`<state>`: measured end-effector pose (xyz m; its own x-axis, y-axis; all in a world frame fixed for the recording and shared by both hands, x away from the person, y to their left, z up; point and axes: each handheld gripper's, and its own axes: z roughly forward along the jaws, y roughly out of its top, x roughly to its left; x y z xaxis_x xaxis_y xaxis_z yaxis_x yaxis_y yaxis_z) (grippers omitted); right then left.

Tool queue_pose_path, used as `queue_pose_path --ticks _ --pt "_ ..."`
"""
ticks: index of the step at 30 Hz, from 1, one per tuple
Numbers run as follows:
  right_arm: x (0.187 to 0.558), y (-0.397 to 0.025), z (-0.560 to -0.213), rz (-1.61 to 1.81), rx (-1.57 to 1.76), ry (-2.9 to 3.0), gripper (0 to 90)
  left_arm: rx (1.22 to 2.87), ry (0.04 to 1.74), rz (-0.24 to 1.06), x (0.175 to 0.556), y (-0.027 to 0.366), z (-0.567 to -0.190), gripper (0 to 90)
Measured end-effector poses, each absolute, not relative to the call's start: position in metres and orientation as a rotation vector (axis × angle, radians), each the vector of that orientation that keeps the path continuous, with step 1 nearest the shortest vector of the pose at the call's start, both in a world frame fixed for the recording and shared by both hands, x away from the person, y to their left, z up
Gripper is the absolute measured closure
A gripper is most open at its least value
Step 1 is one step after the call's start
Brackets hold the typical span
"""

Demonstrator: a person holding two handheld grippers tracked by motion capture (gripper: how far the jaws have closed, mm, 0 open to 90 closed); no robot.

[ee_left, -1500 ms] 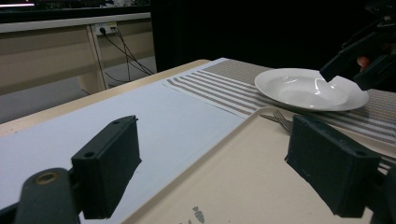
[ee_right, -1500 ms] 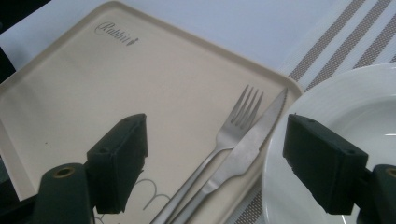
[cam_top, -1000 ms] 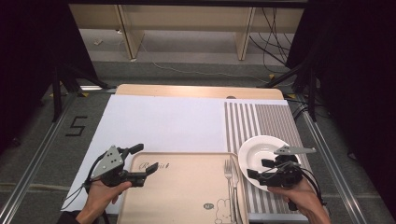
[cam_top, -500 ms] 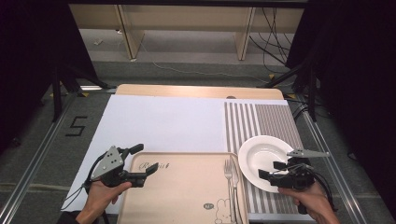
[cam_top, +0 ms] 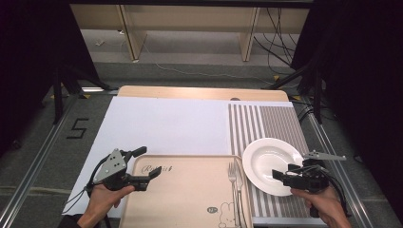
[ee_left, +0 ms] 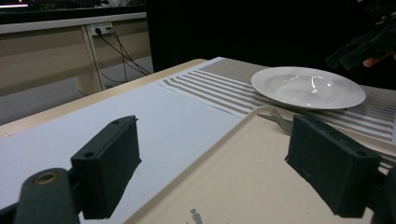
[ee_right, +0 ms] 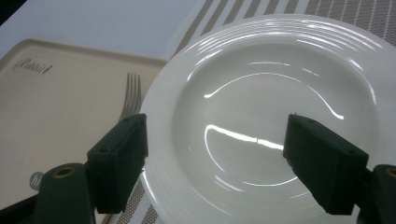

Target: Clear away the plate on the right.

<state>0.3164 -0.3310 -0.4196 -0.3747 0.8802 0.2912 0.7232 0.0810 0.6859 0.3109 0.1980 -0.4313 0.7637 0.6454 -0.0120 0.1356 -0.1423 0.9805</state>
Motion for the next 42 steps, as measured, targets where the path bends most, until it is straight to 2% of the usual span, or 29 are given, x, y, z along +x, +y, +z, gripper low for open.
queue_pose_path --ticks 11,25,42 --pt "0.315 -0.347 -0.419 1.070 1.742 2.065 23.0 1.682 0.633 0.500 0.310 0.199 -0.431 16.3" --pt "0.303 -0.369 -0.430 1.105 1.944 1.890 23.5 1.683 0.633 0.504 0.309 0.199 -0.431 16.3" --pt "0.298 -0.384 -0.441 1.085 1.993 1.861 23.7 1.682 0.632 0.505 0.309 0.199 -0.431 16.3"
